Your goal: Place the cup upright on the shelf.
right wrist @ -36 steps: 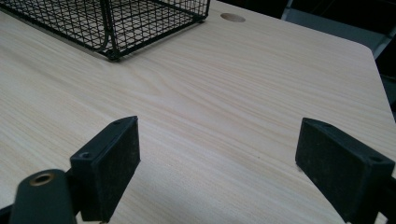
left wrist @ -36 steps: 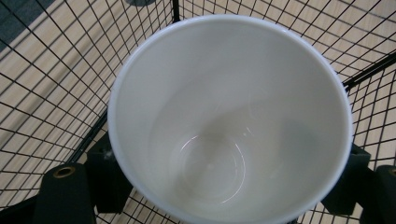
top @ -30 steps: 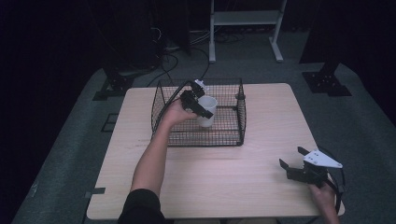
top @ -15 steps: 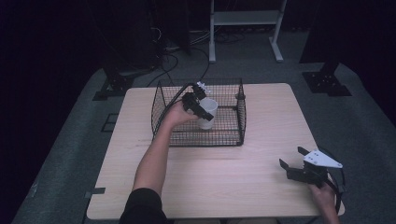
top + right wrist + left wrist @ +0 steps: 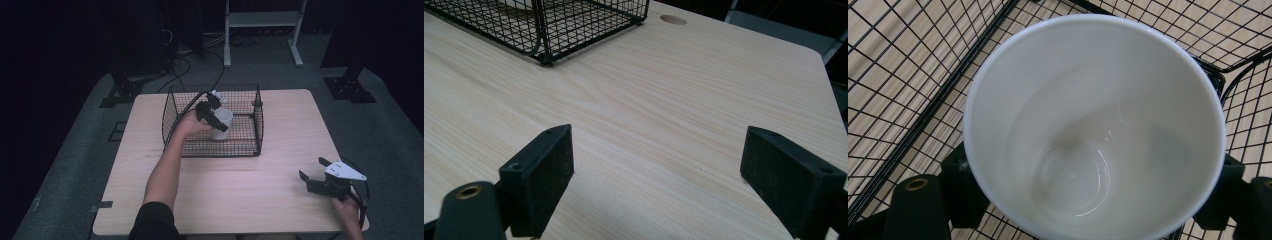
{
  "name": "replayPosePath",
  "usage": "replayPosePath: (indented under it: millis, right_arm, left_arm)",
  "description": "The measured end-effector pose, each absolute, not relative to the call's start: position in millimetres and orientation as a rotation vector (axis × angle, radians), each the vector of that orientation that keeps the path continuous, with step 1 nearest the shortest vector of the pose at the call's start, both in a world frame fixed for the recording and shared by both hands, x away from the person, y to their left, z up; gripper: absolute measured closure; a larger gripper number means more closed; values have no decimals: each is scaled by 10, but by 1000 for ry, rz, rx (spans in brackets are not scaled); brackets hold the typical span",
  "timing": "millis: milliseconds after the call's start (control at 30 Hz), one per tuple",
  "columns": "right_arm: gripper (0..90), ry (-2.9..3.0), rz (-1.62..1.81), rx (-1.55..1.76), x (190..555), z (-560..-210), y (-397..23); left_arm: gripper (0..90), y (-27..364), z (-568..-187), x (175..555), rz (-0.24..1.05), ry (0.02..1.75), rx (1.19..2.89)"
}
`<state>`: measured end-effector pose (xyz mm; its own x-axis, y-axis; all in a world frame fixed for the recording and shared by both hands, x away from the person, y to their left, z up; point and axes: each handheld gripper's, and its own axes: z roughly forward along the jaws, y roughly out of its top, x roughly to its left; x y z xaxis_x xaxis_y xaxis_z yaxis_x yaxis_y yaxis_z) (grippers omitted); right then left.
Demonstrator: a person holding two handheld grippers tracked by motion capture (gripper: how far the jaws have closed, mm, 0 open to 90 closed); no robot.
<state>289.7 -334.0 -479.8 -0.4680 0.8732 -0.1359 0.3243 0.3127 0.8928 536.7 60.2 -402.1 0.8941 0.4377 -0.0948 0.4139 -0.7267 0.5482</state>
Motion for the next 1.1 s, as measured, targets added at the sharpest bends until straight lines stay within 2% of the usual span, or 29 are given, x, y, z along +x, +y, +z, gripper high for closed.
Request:
replayPosePath:
  millis: [900,1100]
  right_arm:
    - [131,1956,1117,1057,2901,-4798,-3341]
    - [131,1954,1119,1057,2899,-4799,-3340]
  left_arm:
    - [188,655,-4063,5281,43,610,2496]
    - [120,688,-4030,5269,47,624,2465]
